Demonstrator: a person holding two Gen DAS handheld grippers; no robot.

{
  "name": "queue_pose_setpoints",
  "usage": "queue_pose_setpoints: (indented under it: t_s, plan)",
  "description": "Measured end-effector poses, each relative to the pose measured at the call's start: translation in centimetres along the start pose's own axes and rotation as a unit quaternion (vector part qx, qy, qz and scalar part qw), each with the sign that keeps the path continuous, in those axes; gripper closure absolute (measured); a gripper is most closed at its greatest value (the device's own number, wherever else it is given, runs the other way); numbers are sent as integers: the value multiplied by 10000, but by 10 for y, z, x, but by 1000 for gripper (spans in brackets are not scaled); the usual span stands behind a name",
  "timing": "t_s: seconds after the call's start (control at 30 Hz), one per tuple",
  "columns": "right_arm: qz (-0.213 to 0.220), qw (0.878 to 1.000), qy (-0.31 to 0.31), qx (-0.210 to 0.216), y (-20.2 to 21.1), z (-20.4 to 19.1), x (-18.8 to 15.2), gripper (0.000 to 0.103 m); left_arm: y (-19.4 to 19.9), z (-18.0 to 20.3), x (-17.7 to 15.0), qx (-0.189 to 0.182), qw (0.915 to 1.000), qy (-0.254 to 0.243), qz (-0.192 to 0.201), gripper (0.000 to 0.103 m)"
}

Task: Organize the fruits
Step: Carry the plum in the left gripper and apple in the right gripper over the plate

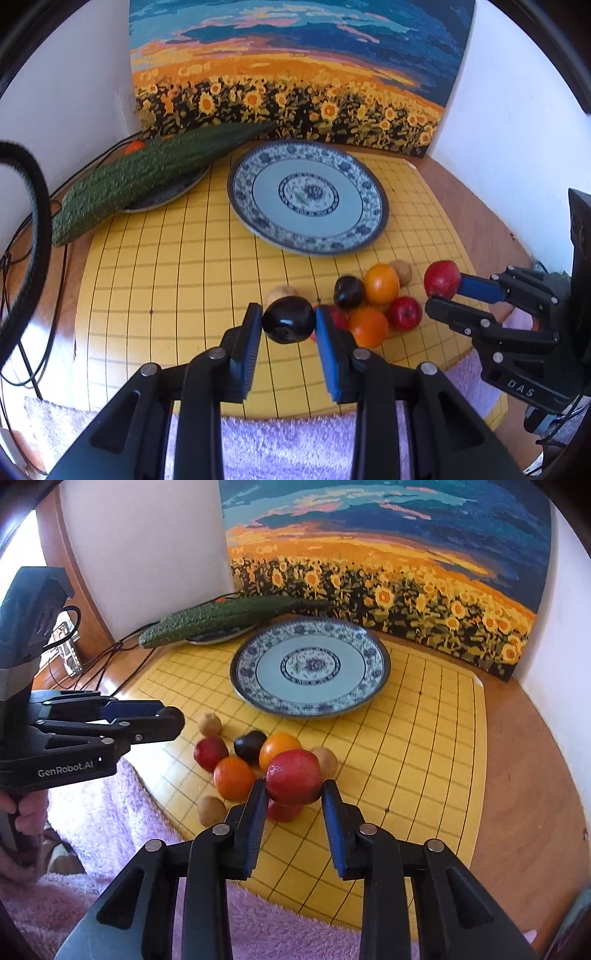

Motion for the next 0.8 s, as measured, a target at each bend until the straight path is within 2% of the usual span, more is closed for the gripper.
queue_pose_setpoints:
  t_s: [0.8]
  plan:
    - [105,9983,-565,19,-23,29,66,72,-29,5,79,28,9997,64,221,72]
Point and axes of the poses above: each gripper's, at about its wrist camera, not at the fingertips, and y roughly against the way its jaws point, z to its right, x to its top, the point moved 8 cm from there along -y, roughly the way its jaws point, and after that the axes turned 7 degrees about -z, right-handed, at the moved point
